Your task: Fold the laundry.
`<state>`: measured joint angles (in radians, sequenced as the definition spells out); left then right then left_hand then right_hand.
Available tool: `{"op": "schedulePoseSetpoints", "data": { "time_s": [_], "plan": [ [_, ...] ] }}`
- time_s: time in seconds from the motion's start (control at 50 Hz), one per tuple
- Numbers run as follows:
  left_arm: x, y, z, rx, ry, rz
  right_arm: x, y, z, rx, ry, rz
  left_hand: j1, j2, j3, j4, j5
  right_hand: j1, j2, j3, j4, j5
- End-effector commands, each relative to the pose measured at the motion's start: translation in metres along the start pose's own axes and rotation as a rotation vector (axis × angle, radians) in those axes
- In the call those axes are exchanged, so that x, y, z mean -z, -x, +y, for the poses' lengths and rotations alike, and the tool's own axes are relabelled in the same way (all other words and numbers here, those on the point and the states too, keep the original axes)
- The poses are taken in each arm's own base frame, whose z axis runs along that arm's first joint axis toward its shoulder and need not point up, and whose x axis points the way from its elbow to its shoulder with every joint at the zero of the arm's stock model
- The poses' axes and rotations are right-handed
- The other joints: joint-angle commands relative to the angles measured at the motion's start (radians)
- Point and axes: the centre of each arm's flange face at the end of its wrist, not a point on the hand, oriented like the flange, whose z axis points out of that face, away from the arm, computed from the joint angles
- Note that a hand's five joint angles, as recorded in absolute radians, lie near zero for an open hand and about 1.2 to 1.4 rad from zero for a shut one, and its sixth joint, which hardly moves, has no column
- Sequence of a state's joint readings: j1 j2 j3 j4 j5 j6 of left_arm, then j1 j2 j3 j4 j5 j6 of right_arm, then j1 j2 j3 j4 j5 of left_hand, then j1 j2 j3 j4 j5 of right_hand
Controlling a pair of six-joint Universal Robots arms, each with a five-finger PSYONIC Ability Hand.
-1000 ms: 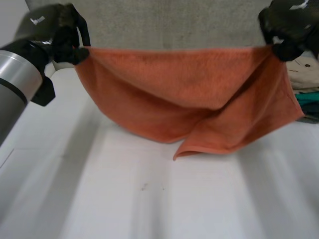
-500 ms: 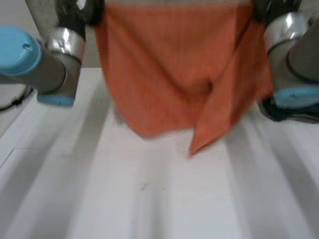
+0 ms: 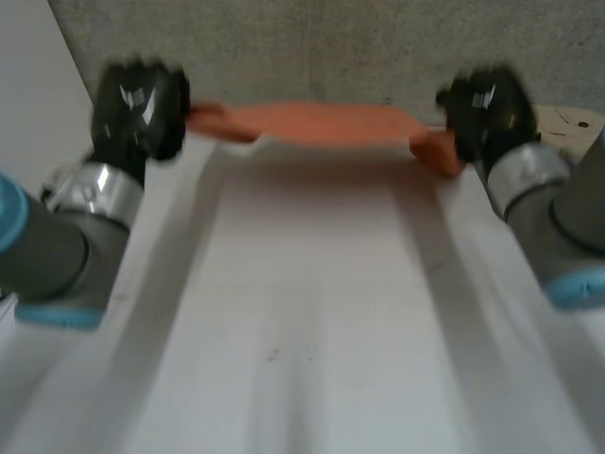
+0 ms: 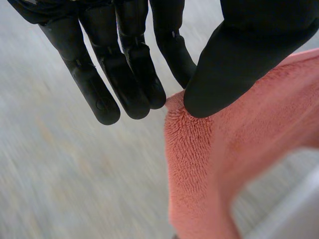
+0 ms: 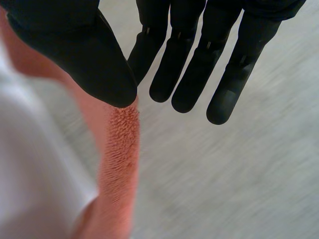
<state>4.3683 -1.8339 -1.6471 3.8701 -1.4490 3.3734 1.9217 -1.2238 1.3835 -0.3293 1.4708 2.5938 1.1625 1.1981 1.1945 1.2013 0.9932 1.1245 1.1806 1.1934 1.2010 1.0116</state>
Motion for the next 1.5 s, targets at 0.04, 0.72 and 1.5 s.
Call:
{"op": "schedulePoseSetpoints", "data": {
  "time_s": [0.04,0.72,1.5],
  "plan": [
    [0.073,-0.024,0.064,0.042,0.354,0.085,0.057,0.049,0.060,-0.030,0.258,-0.202,0.234,0.198,0.202,0.195,0.229,0.272,0.216,0.203,0.195,0.210],
    [0.067,-0.021,0.036,0.009,0.380,0.114,0.019,0.009,0.066,0.055,0.335,-0.412,0.234,0.198,0.202,0.195,0.229,-0.813,-0.870,-0.882,-0.890,-0.875],
    [0.085,-0.023,0.048,0.015,0.446,0.122,-0.066,0.078,0.160,0.186,0.214,-0.526,0.234,0.198,0.202,0.195,0.229,0.272,0.216,0.203,0.195,0.210]
  ]
}}
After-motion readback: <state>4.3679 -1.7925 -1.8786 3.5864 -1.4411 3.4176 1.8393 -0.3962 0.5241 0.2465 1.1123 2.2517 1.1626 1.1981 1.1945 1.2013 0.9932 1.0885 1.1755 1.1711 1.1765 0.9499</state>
